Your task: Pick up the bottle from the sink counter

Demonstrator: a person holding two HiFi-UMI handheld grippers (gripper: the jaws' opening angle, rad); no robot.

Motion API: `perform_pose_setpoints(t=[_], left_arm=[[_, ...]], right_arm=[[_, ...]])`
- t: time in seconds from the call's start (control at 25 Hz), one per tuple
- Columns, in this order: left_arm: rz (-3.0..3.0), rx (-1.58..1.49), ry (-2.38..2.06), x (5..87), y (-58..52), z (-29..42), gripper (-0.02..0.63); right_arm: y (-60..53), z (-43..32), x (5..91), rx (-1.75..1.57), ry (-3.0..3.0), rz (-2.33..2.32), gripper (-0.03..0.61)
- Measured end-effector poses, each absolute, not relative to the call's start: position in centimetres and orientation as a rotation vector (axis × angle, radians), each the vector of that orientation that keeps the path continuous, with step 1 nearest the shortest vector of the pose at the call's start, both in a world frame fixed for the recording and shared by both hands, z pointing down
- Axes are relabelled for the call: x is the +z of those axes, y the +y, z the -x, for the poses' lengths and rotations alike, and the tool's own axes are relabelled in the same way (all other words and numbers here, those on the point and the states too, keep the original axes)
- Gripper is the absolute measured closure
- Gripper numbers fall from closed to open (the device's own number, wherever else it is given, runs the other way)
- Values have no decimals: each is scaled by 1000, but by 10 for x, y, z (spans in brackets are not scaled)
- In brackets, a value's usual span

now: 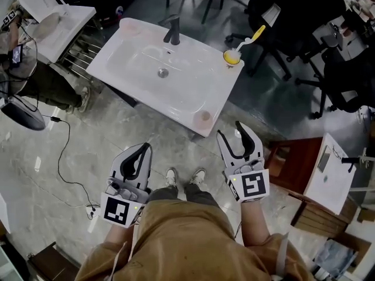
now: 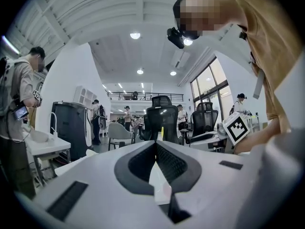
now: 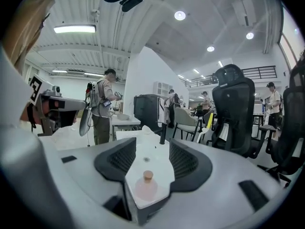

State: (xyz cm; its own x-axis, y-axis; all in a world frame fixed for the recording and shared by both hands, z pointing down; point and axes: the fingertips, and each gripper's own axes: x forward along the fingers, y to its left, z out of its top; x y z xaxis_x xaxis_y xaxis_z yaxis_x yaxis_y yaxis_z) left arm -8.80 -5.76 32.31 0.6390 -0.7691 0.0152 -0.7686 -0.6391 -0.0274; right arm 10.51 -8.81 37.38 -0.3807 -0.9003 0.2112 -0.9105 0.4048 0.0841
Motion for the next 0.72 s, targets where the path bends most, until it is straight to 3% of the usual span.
perform_pose_setpoints(t=[0.72], left_arm=[[2838,-130,1385,348,-69,91,612]], right_arm=[[-132,-100,455,167,-2404,-1551,302]])
